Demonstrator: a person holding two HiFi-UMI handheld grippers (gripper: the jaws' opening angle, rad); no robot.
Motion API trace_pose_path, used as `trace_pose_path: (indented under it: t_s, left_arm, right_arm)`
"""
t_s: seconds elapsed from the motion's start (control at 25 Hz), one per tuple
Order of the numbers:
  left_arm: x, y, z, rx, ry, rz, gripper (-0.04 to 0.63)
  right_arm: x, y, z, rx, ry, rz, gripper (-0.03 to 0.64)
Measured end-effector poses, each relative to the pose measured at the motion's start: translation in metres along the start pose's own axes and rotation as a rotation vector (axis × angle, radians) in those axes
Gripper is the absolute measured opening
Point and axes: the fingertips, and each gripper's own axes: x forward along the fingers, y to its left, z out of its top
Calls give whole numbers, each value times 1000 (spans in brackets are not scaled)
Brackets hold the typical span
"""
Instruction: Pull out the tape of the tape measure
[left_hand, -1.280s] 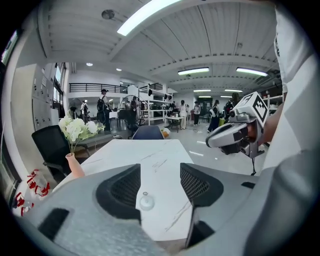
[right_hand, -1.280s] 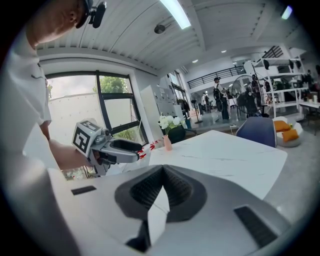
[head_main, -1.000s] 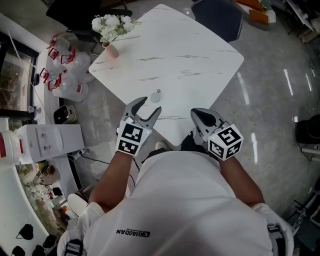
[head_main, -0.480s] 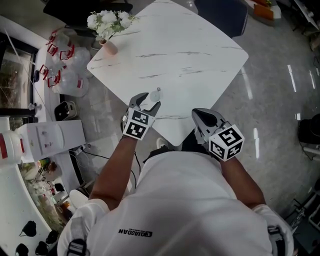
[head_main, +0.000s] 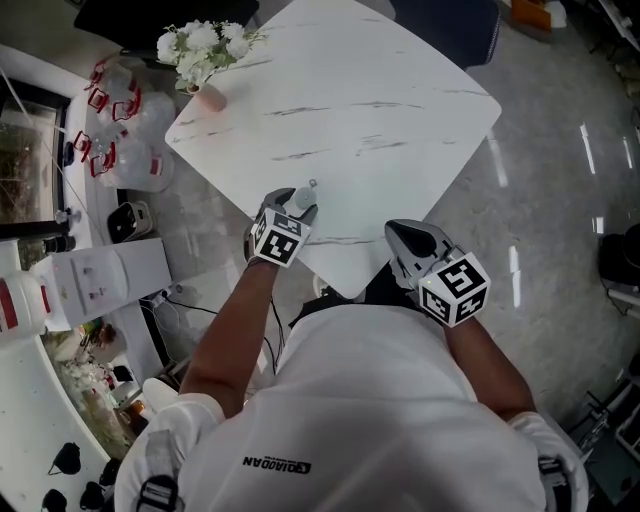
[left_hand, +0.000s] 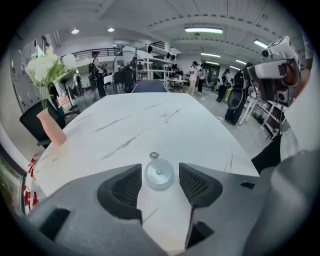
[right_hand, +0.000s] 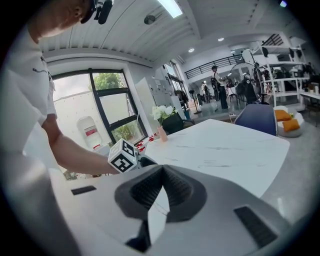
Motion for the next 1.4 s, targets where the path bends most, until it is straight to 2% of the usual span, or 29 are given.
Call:
trace_pose_path:
  t_s: [0.72, 1.0, 1.2, 1.4]
  left_arm:
    - [22, 2, -14, -64, 75, -61, 236]
    - [22, 2, -12, -48, 121, -76, 218]
    - [9, -6, -3, -16, 91, -71, 218]
    - [-17, -15, 13, 23, 24, -58, 218]
  right_arm:
    - [6, -14, -7, 26, 23, -11, 6]
    - [0, -18, 0, 18, 6, -31, 6]
    - [-9, -15, 11, 6, -23, -51, 6]
    - [-18, -6, 22, -6, -61, -64, 6]
